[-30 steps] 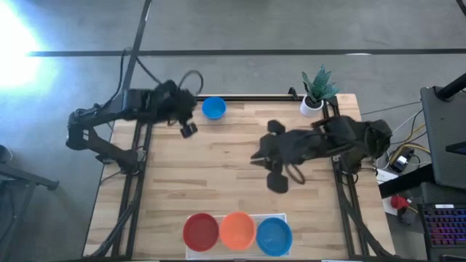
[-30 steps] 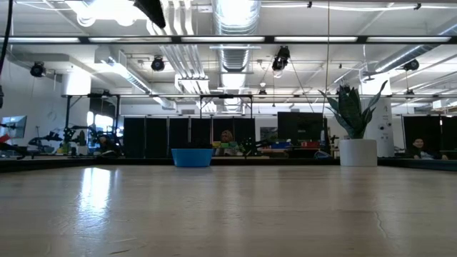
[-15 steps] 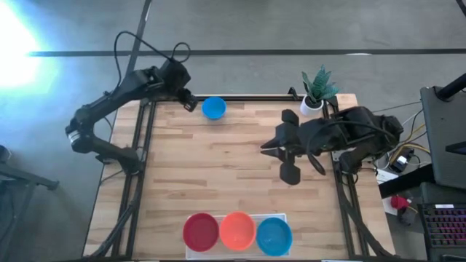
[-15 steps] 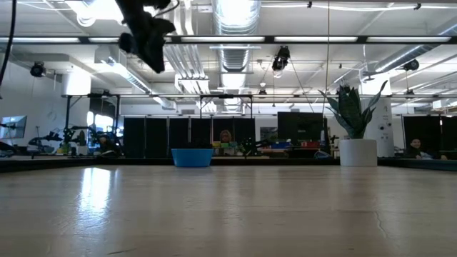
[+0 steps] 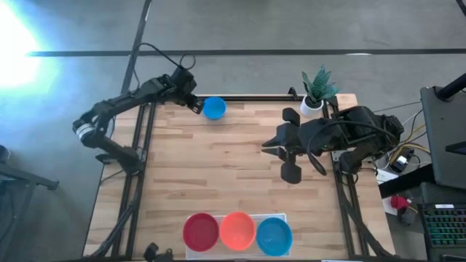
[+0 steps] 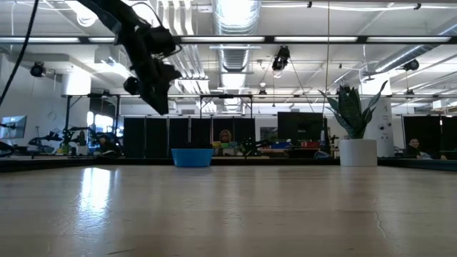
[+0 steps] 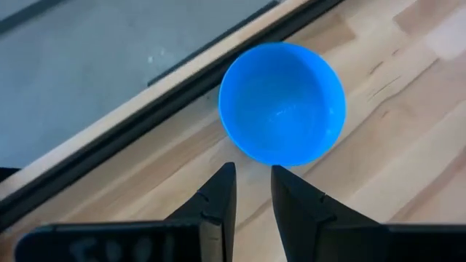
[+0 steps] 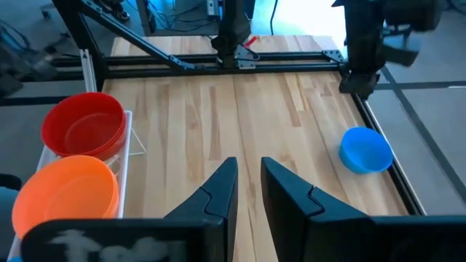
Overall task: Pick & Place Mini bowls
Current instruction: Stack the blue bowl on top of the other blue bowl on the shelf
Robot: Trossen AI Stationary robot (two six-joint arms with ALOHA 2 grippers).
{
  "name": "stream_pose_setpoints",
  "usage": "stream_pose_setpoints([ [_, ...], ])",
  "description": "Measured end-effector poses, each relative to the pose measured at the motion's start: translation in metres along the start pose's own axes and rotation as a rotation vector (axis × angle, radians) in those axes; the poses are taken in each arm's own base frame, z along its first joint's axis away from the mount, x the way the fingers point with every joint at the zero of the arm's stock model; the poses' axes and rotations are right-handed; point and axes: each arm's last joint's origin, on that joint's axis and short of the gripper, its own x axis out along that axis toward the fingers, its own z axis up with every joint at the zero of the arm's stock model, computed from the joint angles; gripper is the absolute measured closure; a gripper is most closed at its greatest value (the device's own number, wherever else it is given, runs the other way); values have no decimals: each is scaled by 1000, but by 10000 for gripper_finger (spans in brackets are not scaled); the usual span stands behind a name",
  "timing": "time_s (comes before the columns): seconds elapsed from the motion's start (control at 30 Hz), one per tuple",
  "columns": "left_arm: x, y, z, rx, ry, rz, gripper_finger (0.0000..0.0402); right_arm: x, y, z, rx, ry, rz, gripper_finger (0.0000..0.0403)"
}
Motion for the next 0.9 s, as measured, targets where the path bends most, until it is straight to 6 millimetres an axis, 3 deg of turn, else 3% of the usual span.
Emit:
stream_pose_setpoints([
  [0.23, 29, -2, -3, -15, 88, -17, 321, 1, 0, 0, -1, 1, -1, 346],
  [0.6, 44, -5, -4, -41, 111, -81, 321, 1, 0, 0, -37, 2, -1, 346],
  [0.9, 20, 4, -7, -29, 80, -36, 321, 1, 0, 0, -45, 2, -1, 346],
])
